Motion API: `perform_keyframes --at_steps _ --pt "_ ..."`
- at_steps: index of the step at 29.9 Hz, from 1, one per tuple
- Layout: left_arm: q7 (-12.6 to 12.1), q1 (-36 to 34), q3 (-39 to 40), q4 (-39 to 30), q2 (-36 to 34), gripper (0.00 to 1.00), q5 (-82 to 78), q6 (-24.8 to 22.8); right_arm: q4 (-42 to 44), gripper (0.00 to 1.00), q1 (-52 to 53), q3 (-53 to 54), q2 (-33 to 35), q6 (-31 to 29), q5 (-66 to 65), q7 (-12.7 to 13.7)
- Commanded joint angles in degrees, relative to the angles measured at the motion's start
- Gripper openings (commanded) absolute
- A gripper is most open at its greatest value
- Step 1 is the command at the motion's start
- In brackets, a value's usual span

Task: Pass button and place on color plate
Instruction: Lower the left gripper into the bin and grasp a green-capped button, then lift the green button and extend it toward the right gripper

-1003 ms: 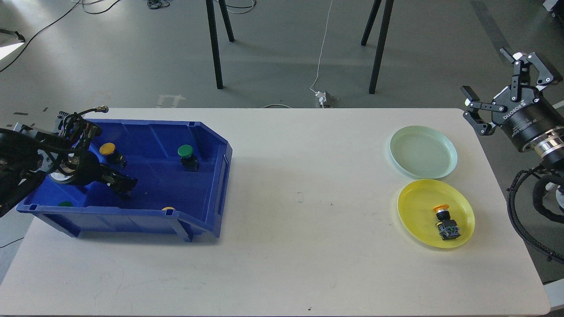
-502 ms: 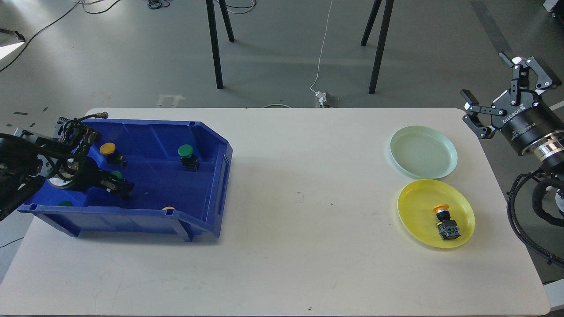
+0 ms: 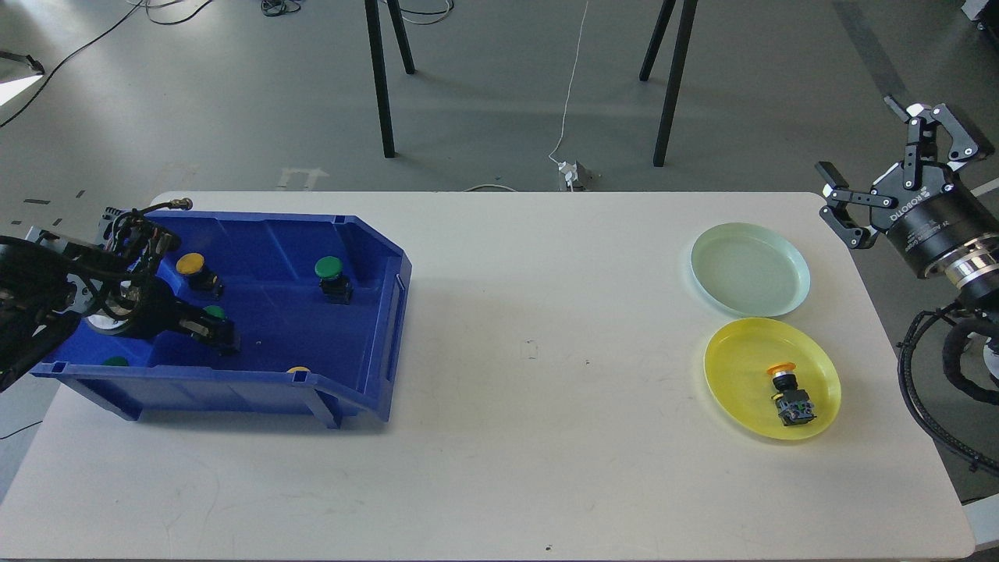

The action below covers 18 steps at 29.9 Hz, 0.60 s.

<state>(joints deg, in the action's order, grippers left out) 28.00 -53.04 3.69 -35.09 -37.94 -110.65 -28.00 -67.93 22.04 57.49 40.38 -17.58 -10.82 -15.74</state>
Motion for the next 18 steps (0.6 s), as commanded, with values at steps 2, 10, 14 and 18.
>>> perform_keyframes --at_steps 2,10,14,18 --pt "0.00 -1.01 0.79 -1.38 -0.38 0.21 0.43 0.00 -0.01 0.96 -0.07 -0.01 -0.03 0.00 0.01 -0.09" --pt "0.00 -6.36 1.14 -13.23 -10.65 0.21 6.14 0.00 -0.01 0.96 -0.07 0.08 -0.04 0.00 0.01 -0.17" --pt "0.00 -8.74 1.32 -21.41 -16.98 0.21 13.34 0.00 -0.01 0.96 -0.07 0.08 -0.04 0.00 -0.08 -0.17" --pt "0.00 -12.60 2.54 -28.44 -23.83 0.21 22.39 0.00 -0.01 0.96 -0.15 0.17 -0.04 0.00 0.01 -0.17"
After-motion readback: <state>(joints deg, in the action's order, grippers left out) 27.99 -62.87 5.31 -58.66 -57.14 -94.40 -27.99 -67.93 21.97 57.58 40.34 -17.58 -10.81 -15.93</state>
